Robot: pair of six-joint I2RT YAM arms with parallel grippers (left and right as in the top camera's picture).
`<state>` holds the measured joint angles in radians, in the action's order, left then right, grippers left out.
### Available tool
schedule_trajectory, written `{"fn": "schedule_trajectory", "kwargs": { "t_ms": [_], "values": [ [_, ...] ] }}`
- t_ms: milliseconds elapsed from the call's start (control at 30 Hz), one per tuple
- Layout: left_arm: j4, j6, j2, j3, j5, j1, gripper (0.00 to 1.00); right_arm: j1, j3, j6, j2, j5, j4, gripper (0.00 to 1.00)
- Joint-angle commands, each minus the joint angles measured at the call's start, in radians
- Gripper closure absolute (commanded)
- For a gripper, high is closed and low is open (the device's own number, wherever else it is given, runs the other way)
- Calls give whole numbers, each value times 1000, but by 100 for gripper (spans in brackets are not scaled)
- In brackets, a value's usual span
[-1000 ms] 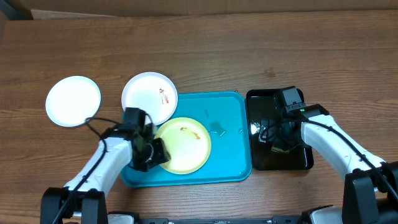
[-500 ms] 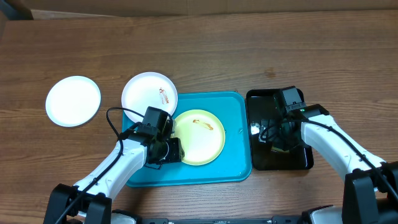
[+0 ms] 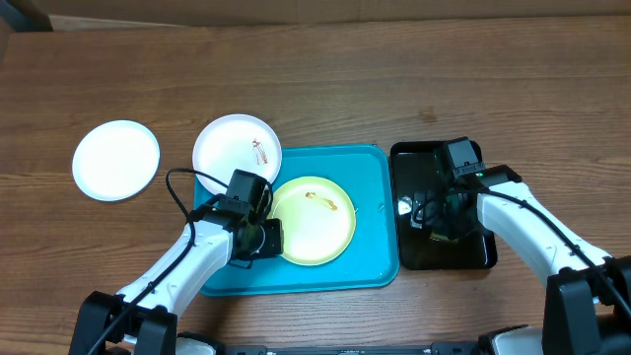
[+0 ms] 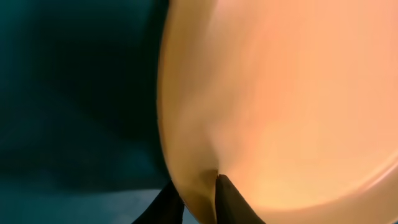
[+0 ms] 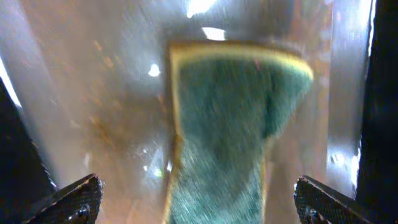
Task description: Clean dirty plates on tray and stack at the side
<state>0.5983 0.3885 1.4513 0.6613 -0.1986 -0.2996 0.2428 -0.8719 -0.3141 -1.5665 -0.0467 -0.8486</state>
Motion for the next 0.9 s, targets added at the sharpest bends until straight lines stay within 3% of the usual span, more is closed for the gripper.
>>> {"fn": "schedule_trajectory", "kwargs": {
  "t_ms": [0,167,300,467,500,567,633,667,700,867],
  "values": [
    [2,-8,-6,-3,77,-5,86,-5,-18,0,-3,12,-3,0],
    [-2,-8,-6,-3,79,-5,92,-3,-14,-61,-3,13,-33,2],
    [-2,-8,-6,-3,79,-5,92,5,16,-88,-3,18,-17,32],
    [-2,-8,-6,-3,79,-5,91,5,82,-109,-3,18,56,35],
    [-2,-8,-6,-3,79,-5,90,5,94,-109,-3,19,76,48],
    [-2,-8,-6,-3,79,-5,90,5,111,-109,-3,19,100,96],
    [-1,-8,-6,-3,79,-5,90,5,112,-109,-3,19,101,96],
    [-1,-8,-6,-3,79,-5,89,5,101,-105,-3,19,99,39],
    [-2,-8,-6,-3,79,-5,89,2,86,-100,-3,15,92,0],
    [-2,-8,-6,-3,79,-5,88,-18,5,-75,-3,-48,64,0]
  ]
}}
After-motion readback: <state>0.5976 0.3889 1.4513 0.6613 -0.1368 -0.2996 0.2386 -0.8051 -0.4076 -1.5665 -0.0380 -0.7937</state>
